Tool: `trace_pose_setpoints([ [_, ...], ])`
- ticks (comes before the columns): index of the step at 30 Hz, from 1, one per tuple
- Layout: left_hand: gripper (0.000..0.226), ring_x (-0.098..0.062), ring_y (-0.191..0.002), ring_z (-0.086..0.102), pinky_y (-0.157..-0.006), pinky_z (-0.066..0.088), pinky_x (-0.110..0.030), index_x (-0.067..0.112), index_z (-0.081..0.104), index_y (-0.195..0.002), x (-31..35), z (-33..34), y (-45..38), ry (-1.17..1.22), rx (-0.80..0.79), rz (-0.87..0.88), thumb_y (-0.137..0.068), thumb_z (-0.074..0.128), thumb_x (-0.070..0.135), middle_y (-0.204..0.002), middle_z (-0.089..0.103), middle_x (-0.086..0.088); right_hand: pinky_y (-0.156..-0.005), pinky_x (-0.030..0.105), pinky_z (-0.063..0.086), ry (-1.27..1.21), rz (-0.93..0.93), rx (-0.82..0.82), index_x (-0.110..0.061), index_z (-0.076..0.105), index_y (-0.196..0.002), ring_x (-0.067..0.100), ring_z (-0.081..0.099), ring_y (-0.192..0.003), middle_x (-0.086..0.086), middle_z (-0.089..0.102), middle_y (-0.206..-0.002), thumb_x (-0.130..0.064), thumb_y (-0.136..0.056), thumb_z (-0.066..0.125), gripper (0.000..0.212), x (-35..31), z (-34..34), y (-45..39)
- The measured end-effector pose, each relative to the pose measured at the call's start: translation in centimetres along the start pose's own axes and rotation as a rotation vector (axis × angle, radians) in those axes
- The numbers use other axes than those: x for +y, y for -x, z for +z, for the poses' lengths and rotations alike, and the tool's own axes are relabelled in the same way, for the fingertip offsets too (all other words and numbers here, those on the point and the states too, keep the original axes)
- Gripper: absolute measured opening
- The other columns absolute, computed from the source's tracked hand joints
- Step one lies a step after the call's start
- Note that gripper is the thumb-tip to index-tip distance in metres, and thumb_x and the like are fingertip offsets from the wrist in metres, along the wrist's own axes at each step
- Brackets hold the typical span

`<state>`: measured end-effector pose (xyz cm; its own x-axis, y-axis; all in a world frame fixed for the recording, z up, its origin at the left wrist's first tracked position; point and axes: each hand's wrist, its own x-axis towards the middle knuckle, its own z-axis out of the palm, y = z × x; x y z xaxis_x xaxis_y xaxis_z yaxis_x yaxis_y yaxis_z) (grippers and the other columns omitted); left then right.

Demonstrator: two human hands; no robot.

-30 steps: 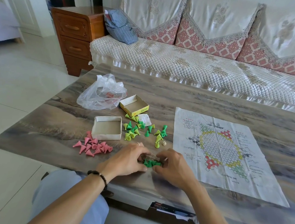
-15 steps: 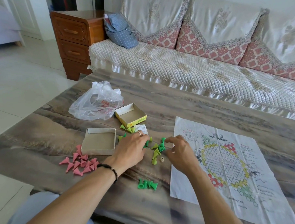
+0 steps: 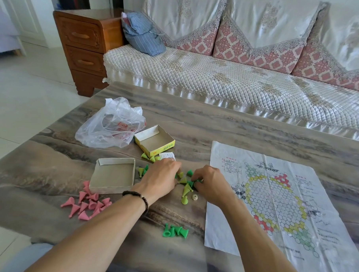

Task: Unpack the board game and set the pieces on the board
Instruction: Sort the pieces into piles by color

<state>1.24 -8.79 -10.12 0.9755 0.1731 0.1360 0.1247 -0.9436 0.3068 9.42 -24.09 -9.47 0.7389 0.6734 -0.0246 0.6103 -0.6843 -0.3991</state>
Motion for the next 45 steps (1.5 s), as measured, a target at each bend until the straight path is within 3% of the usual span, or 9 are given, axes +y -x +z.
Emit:
trace_pose_setpoints([
  [12,0.031,-0.017,-0.102,0.058,-0.077,0.036,-0.019,0.019,0.068,-0.115,-0.4,-1.7,3.9,0.087,-0.115,0.067,-0.084,0.073,0.023,-0.109,0.064,0.0,-0.069,0.029,0.052,-0.12,0.037,0.159,-0.014,0.075,-0.089,0.017,0.063,-0.078,0.002,0.068,-0.09,-0.005,-0.08,0.06,0.02,-0.4,-0.3,2.6],
  [17,0.029,-0.009,-0.092,0.059,-0.077,0.043,-0.021,0.023,0.069,-0.111,-1.0,-2.6,6.9,0.14,-0.198,0.054,-0.083,0.075,0.025,-0.104,0.064,0.006,-0.062,0.02,0.045,-0.147,-0.017,0.035,-0.023,0.076,-0.085,0.003,0.057,-0.069,-0.013,0.063,-0.079,-0.012,-0.08,0.063,0.017,-1.5,-0.4,6.6],
  [21,0.034,-0.007,-0.086,0.059,-0.079,0.049,-0.027,0.027,0.067,-0.114,-1.2,-2.8,9.0,0.19,-0.248,0.024,-0.082,0.076,0.027,-0.101,0.062,0.009,-0.069,0.026,0.048,-0.078,-0.01,-0.021,-0.024,0.075,-0.088,0.011,0.06,-0.076,-0.005,0.067,-0.089,-0.011,-0.077,0.059,0.023,-1.7,0.0,9.1],
  [27,0.059,-0.003,-0.089,0.053,-0.084,0.048,-0.029,0.03,0.053,-0.134,-0.5,-2.4,11.3,0.234,-0.239,0.039,-0.08,0.075,0.03,-0.114,0.06,0.009,-0.07,0.031,0.052,-0.015,0.027,-0.014,-0.028,0.074,-0.088,0.016,0.063,-0.081,-0.006,0.068,-0.09,-0.015,-0.076,0.059,0.023,-2.4,0.8,10.2],
  [29,0.062,0.0,-0.085,0.051,-0.083,0.046,-0.026,0.031,0.05,-0.137,-0.4,-2.6,11.8,0.261,-0.225,0.04,-0.08,0.074,0.028,-0.118,0.057,0.01,-0.072,0.03,0.049,0.016,0.03,-0.03,-0.028,0.072,-0.092,0.017,0.062,-0.087,-0.005,0.067,-0.096,-0.015,-0.077,0.056,0.026,-2.8,1.2,10.4],
  [32,0.065,-0.005,-0.102,0.049,-0.086,0.043,-0.026,0.029,0.047,-0.14,-0.5,-2.7,12.4,0.222,-0.172,0.043,-0.08,0.073,0.032,-0.129,0.049,0.013,-0.077,0.024,0.044,0.011,0.009,-0.092,-0.028,0.064,-0.111,0.016,0.057,-0.096,-0.003,0.06,-0.106,-0.015,-0.077,0.055,0.038,-2.9,1.1,10.8],
  [35,0.056,-0.006,-0.09,0.048,-0.074,0.04,-0.024,0.025,0.053,-0.133,-0.2,-2.6,12.5,0.19,-0.166,0.061,-0.081,0.073,0.033,-0.121,0.054,0.008,-0.077,0.019,0.04,-0.013,-0.037,-0.148,-0.027,0.056,-0.124,0.014,0.055,-0.097,-0.004,0.055,-0.108,-0.022,-0.076,0.061,0.049,-2.9,0.9,11.3],
  [39,0.038,-0.013,-0.088,0.053,-0.078,0.046,-0.032,0.02,0.064,-0.116,0.9,-2.0,12.4,0.189,-0.186,0.091,-0.082,0.07,0.034,-0.101,0.058,0.006,-0.075,0.022,0.044,-0.038,-0.071,-0.107,-0.024,0.063,-0.112,0.015,0.055,-0.089,-0.003,0.054,-0.101,-0.025,-0.075,0.064,0.037,-3.4,1.5,11.5],
  [45,0.047,-0.007,-0.095,0.051,-0.08,0.041,-0.023,0.023,0.057,-0.13,1.0,-1.1,12.7,0.24,-0.127,0.079,-0.086,0.069,0.034,-0.11,0.056,0.011,-0.072,0.026,0.048,-0.065,-0.08,-0.028,-0.022,0.066,-0.101,0.013,0.056,-0.082,-0.005,0.055,-0.096,-0.022,-0.077,0.064,0.024,-3.5,2.3,11.7],
])
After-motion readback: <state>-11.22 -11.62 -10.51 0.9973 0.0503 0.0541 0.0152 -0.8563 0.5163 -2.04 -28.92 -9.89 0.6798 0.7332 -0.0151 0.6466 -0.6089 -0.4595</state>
